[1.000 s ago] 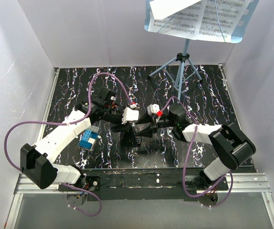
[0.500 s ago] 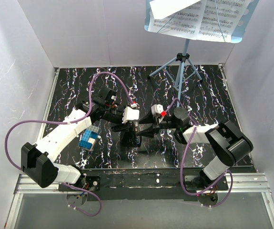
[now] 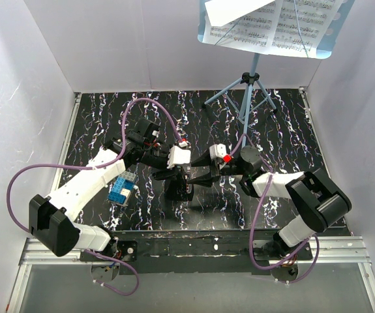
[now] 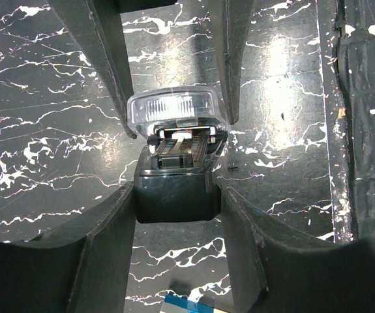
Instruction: Pack up the instrument practice props
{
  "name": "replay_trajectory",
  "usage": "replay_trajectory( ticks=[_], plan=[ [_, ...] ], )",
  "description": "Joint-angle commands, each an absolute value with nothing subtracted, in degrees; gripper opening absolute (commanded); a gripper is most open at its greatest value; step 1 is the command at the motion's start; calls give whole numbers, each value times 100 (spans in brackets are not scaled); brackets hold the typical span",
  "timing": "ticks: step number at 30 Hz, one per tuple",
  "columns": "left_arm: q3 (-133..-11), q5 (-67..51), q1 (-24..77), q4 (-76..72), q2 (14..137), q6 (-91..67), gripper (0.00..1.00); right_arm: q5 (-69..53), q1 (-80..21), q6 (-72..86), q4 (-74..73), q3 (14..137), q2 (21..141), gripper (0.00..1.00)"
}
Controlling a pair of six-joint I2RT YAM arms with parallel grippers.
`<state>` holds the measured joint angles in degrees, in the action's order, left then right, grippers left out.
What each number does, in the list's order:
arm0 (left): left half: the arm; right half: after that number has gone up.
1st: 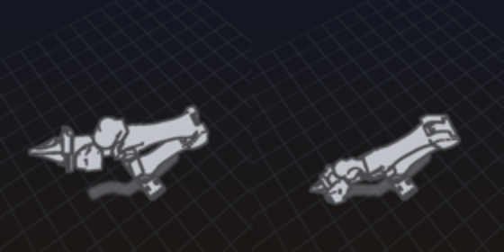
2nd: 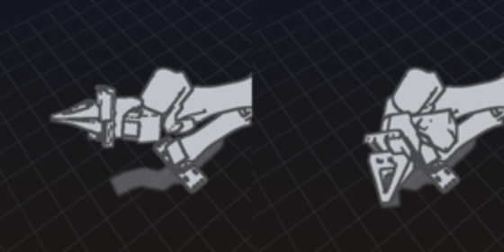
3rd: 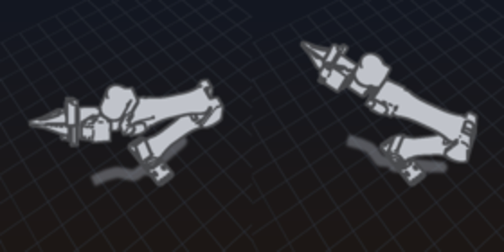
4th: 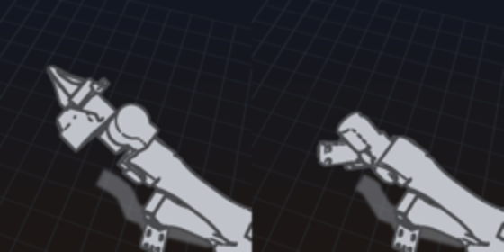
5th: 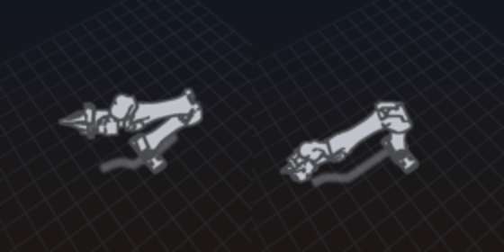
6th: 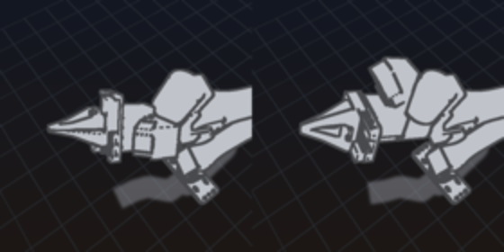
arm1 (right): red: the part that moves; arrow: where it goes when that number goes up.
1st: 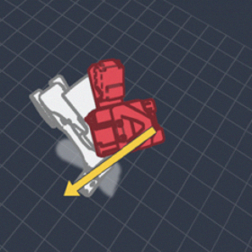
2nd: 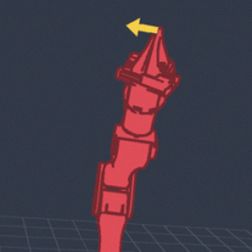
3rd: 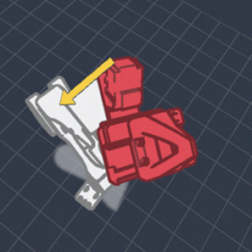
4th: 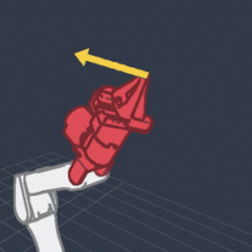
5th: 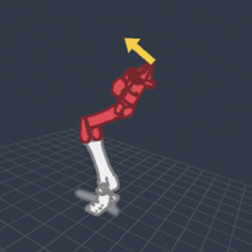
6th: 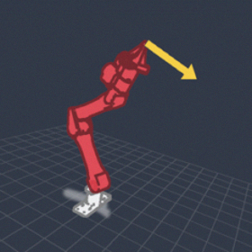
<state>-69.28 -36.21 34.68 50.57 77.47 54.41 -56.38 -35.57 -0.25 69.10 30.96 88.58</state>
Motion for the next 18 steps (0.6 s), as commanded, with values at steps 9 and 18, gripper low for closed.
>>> replay_trajectory(
  ticks=[9, 18],
  plan=[
    [-6803, -3498, 3560, 5396, 7963, 5520, 0, -5608, -3524, -88, 7137, 3278, 9263, 1],
    [-6847, -3560, 3560, 5309, 8059, 5484, 0, -5564, -3542, -132, 7198, 3068, 9360, 1]
  ],
)
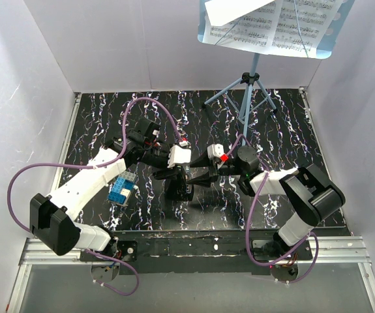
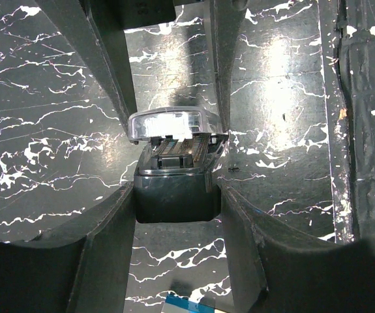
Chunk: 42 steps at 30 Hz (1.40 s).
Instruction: Pack up the instrument practice props
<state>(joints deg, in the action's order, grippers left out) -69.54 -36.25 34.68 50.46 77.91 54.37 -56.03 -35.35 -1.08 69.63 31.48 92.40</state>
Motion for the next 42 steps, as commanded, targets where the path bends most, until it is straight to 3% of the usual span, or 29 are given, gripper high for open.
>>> replay_trajectory(
  ticks=[1, 21, 25, 29, 34, 35, 36, 38, 40, 41, 42],
  plan=[
    [-6838, -3560, 3560, 5300, 8060, 5484, 0, -5555, -3542, -132, 7216, 3050, 9404, 1],
    [-7101, -4104, 3586, 4826, 8332, 5256, 0, -5353, -3761, -939, 5056, 3700, 9642, 1],
    [-7102, -4341, 3630, 4519, 8481, 5142, 0, -4538, -4121, -1695, 3475, 4147, 9492, 1],
    [-7040, -4386, 3656, 4035, 8578, 4659, 0, -3640, -4376, -1758, 2989, 4280, 9352, 1],
    [-6838, -4149, 3647, 3762, 8473, 4456, 0, -4164, -4281, -1565, 2961, 4140, 9071, 1],
    [-6820, -4096, 3621, 3762, 8420, 4456, 3, -4297, -4193, -1425, 3066, 4096, 8949, 8],
    [-6794, -4035, 3604, 3762, 8376, 4404, 16, -4307, -4088, -1259, 3076, 4096, 8834, 21],
    [-6785, -3964, 3516, 3736, 8219, 4272, 37, -4342, -3842, -1134, 2622, 4314, 8588, 60],
    [-6724, -3885, 3376, 3552, 7955, 3992, 58, -4359, -3666, -1248, 1875, 4744, 8368, 85],
    [-6698, -3833, 3314, 3429, 7858, 3877, 69, -4420, -3587, -1292, 1585, 4955, 8306, 85],
    [-6697, -3797, 3270, 3367, 7744, 3806, 98, -4525, -3508, -1353, 1373, 5122, 8227, 86]
  ],
)
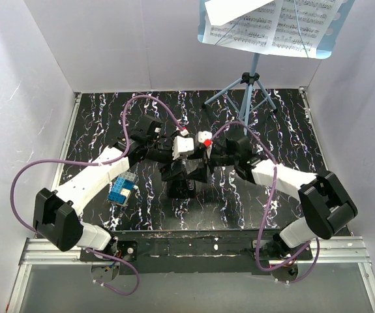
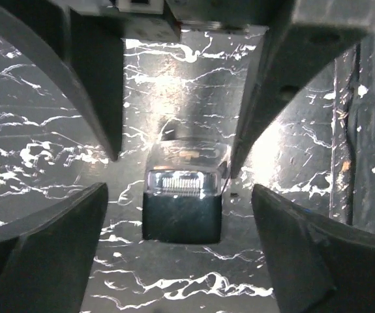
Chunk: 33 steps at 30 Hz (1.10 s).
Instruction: Pack up the instrument practice props
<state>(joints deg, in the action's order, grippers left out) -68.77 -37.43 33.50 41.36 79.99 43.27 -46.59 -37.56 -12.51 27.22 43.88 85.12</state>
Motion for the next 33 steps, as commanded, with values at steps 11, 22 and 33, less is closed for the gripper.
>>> replay_trajectory(
  ticks=[11, 22, 33],
  plan=[
    [-6434, -3191, 2646, 3146, 6611, 3201, 98, -4239, -3217, -1862, -2147, 7160, 8358, 90],
    [-4835, -1282, 2435, 2708, 5783, 1310, 98, -2566, -3243, -2408, -4017, 7270, 8174, 94],
    [-4711, -2460, 2505, 2821, 5871, 2908, 98, -1571, -3357, -3733, -4235, 6969, 8463, 98]
  ],
)
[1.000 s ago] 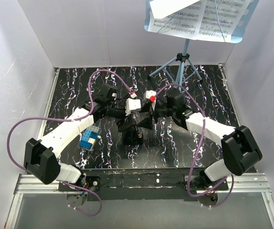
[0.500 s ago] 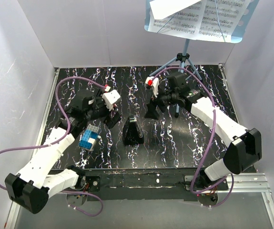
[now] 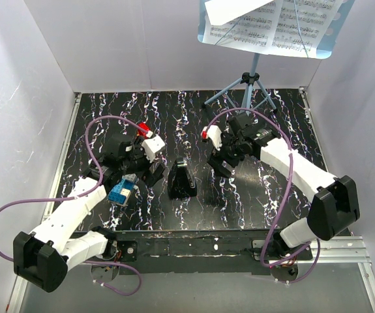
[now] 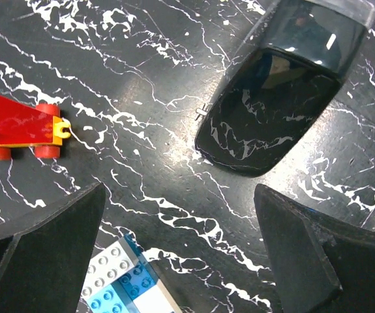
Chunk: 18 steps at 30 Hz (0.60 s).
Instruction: Pack up the instrument practice props
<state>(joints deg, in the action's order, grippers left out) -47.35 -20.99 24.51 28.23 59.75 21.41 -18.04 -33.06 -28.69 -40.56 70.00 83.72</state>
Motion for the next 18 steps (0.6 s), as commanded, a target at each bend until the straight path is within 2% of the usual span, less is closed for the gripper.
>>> replay_trajectory(
  ticks=[1, 3, 4, 6, 7, 8, 10, 11, 18],
  plan=[
    [-4720, -2644, 2505, 2900, 5828, 3066, 98, -1895, -3349, -3866, -4419, 7118, 8516, 98],
    [-4772, -2821, 2514, 2866, 5652, 2972, 98, -2475, -3349, -3544, -4649, 7495, 8604, 97],
    [-4799, -2821, 2514, 2761, 5582, 2814, 98, -2705, -3331, -3307, -4667, 7662, 8648, 92],
    [-4921, -2952, 2514, 2698, 5493, 2646, 98, -3258, -3349, -3024, -4676, 7865, 8684, 67],
    [-4991, -3066, 2514, 2724, 5493, 2680, 93, -3435, -3383, -3058, -4711, 7962, 8701, 51],
    [-5079, -3163, 2514, 2794, 5528, 2776, 86, -3471, -3436, -3137, -4694, 7989, 8701, 45],
    [-5203, -3348, 2514, 2979, 5642, 2979, 73, -3332, -3576, -3452, -4693, 8016, 8719, 44],
    [-5238, -3462, 2505, 3023, 5686, 3049, 70, -3261, -3629, -3585, -4667, 8016, 8736, 43],
    [-5142, -3341, 2725, 2383, 6064, 2893, 72, -2919, -3954, -3525, -4325, 8331, 9113, 44]
  ],
)
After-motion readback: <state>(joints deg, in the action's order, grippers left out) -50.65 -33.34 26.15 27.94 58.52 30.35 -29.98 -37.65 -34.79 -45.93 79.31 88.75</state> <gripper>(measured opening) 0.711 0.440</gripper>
